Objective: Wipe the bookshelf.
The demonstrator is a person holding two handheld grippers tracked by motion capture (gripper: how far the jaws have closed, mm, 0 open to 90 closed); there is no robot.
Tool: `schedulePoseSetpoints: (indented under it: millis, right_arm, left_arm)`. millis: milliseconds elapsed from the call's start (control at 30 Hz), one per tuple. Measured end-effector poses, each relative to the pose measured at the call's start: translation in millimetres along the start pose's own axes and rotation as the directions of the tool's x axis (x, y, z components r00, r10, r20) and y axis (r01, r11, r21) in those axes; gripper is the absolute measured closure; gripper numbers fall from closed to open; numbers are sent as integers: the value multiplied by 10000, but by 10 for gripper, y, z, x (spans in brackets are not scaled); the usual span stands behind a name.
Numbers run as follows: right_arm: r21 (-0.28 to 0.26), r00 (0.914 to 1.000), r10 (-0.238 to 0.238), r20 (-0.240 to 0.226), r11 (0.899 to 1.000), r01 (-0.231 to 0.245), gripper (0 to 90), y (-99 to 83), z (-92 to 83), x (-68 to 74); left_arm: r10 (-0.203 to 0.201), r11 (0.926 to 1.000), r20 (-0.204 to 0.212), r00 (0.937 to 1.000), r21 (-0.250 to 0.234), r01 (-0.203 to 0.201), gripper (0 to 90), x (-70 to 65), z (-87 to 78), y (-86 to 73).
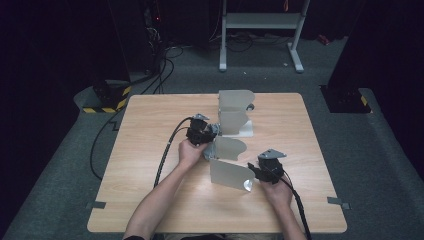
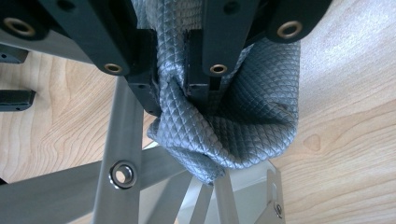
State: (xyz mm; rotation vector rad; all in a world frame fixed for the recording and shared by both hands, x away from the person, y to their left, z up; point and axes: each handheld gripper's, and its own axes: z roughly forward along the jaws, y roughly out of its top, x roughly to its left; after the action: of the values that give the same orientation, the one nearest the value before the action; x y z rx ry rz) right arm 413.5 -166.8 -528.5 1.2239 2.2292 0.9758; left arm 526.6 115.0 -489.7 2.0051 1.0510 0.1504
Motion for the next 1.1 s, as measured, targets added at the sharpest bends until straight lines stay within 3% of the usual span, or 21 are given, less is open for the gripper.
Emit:
schedulePoseSetpoints:
  millis: [100,300,500,767,933,1100]
  right_arm:
    - [-21,9999,106,117,9999,-106,494,-12,-11,10]
    - [-2,9998,144,115,9999,-144,490,-15,-16,14]
    - [-8,9999,96,124,10000,-96,490,-17,-16,12]
    - [-1,9999,100,127,10000,-100,490,-17,-17,13]
    - [-5,9999,109,122,9999,-109,490,-17,-16,13]
    - [1,9998,133,136,9999,-133,489,-18,-18,14]
  left_arm:
    - [72,10000,-99,9999,-37,-72,787,-20,-109,44]
    - [388,9962,-284,9988,-767,-409,787,-118,-372,208]
    - [795,9888,-442,9959,-1233,-844,787,-249,-472,326]
    - [945,9746,-513,9942,-1987,-1029,786,-313,-622,513]
    - [913,9763,-508,9945,-1923,-994,786,-301,-577,565]
    - [712,9809,-471,9963,-1780,-786,785,-231,-480,520]
